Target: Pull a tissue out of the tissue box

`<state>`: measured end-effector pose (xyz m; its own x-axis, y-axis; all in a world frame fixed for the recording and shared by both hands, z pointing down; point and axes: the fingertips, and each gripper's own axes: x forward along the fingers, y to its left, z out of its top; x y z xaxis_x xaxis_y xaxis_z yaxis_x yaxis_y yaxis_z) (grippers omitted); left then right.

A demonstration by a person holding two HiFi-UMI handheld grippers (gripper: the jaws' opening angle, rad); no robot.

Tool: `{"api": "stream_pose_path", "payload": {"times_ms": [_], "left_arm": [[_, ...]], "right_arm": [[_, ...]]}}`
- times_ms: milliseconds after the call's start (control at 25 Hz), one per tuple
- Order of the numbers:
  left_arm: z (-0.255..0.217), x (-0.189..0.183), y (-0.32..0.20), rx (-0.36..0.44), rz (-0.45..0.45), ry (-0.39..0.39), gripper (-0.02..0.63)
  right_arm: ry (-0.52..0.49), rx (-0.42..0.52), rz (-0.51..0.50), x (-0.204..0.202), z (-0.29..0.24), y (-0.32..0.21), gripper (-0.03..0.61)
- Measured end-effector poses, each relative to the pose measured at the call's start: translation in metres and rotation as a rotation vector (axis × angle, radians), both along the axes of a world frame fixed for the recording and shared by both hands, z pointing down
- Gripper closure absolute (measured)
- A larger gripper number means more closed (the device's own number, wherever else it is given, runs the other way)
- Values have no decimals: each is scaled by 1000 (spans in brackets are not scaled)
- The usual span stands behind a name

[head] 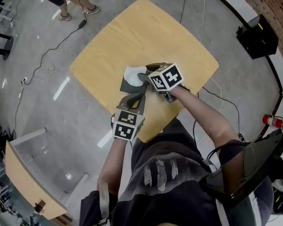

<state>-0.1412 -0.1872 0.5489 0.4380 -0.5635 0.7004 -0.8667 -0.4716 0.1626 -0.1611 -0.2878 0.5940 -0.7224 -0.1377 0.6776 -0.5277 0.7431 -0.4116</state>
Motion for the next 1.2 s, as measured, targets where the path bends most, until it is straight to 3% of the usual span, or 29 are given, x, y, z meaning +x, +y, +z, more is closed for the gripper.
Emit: {"api": "stream_pose_path", "payload": {"times_ms": [200, 520, 1200], "left_arm": [[-3, -13, 8, 8, -21, -6, 611], [-6, -13, 8, 18, -24, -1, 611], [-8, -18, 6, 28, -18, -6, 611]], "right_arm": [[3, 22, 1, -7, -2, 3, 376], [-15, 45, 24, -3, -7, -2, 531], [-188, -69, 94, -10, -25, -4, 557]]}}
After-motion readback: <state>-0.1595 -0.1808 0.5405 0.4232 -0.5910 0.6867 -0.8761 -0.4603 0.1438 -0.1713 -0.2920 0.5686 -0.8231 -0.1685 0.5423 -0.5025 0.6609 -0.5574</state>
